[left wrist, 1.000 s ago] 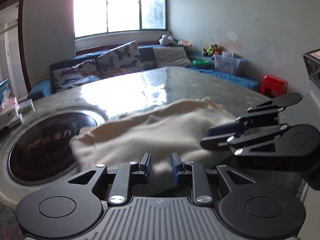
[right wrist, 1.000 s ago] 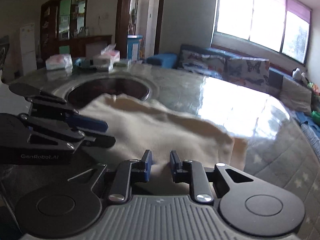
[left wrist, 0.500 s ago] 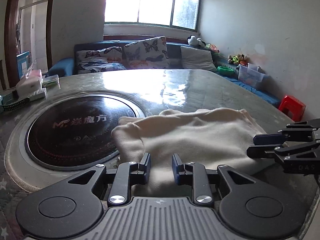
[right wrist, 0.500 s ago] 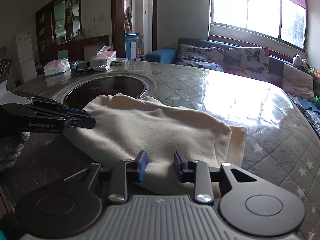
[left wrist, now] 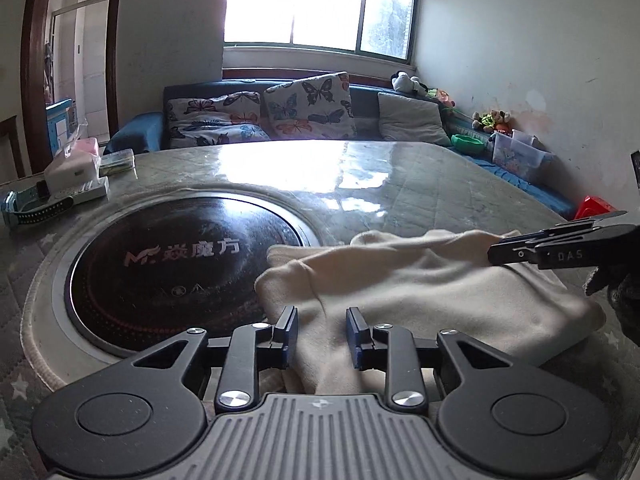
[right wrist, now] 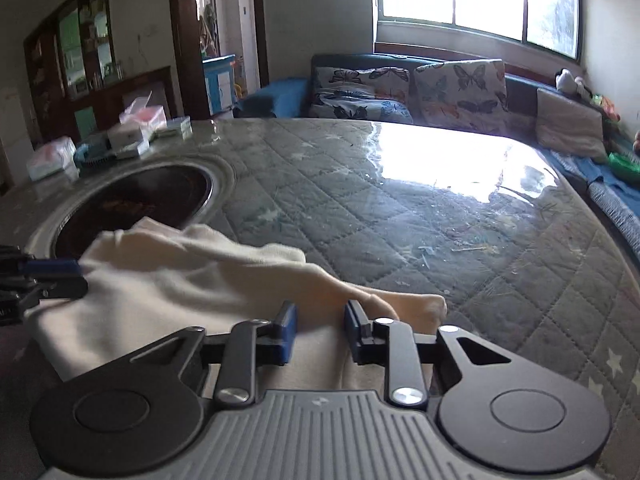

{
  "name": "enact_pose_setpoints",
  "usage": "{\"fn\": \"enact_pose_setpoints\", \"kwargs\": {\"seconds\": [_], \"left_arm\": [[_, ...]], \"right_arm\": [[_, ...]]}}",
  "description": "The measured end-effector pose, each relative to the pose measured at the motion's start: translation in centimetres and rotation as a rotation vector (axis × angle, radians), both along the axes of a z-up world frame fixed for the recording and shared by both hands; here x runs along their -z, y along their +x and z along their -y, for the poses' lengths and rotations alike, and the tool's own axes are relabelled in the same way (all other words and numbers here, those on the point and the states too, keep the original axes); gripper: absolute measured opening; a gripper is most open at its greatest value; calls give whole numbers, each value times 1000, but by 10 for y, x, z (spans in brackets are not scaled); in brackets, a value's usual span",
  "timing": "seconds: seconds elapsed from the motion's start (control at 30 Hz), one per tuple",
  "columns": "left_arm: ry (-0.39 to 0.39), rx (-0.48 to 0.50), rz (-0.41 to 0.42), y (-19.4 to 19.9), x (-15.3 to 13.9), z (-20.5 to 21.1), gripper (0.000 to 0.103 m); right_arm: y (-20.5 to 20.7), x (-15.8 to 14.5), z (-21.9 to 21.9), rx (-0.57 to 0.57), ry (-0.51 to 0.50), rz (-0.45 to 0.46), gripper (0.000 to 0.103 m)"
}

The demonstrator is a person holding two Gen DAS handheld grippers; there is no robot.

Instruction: Fold clothes

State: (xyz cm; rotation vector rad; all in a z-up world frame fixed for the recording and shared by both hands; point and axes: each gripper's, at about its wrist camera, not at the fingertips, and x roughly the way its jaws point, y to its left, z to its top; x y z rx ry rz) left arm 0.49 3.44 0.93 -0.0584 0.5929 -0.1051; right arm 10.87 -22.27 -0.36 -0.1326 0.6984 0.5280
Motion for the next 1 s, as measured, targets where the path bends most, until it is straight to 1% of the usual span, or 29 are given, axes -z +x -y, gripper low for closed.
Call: {"fn": "enact_pose_setpoints", "kwargs": {"seconds": [0.1,0.2,0.23,0.37,0.47,0.6,0.63,0.67,0.7,0.73,0.77,0.83,0.9,0.97,1.0], "left_arm": [[-1,-2,11,7,-4,-1,29],[7,-21,-9,21,-4,-1,29],[9,-28,-19,27,-2,-2,29],[22,-49,-57,43,4,-4,29],[16,-50,-61,47,7,-7,30],[9,-65,-58,45,4,-10,32],[8,-70,-56,43,3,-11,33],[7,-75,-54,41,1,-12,37],[2,-84,-49,38,-1,-14,46],[-3,-93,-45,35,-3,-16,51],[-8,-102,-39,32,-6,-19,56],[-18,-112,-31,26,-12,-26,58],[-25,-138,-27,20,-16,-33,68],[-41,-169,-30,17,-18,-41,70],[-58,-182,-38,15,-19,-45,71]], "right_arm": [[2,-13,-3,-14,29,26,24],[8,-17,-15,-43,52,26,22],[10,-15,-18,-47,47,21,20],[24,2,-30,-31,-13,-16,19],[19,-5,-27,-30,-4,-3,19],[-7,-24,-29,-78,-21,63,21],[-11,-26,-30,-88,-23,71,24],[-20,-29,-35,-118,-23,82,28],[-29,-33,-40,-147,-23,93,28],[-38,-36,-45,-176,-23,103,28],[-47,-36,-51,-201,-22,106,32],[-64,-36,-65,-270,-27,122,33],[-81,-34,-82,-353,-49,140,34],[-97,-31,-99,-437,-78,158,40],[-104,-29,-108,-473,-99,167,40]]}}
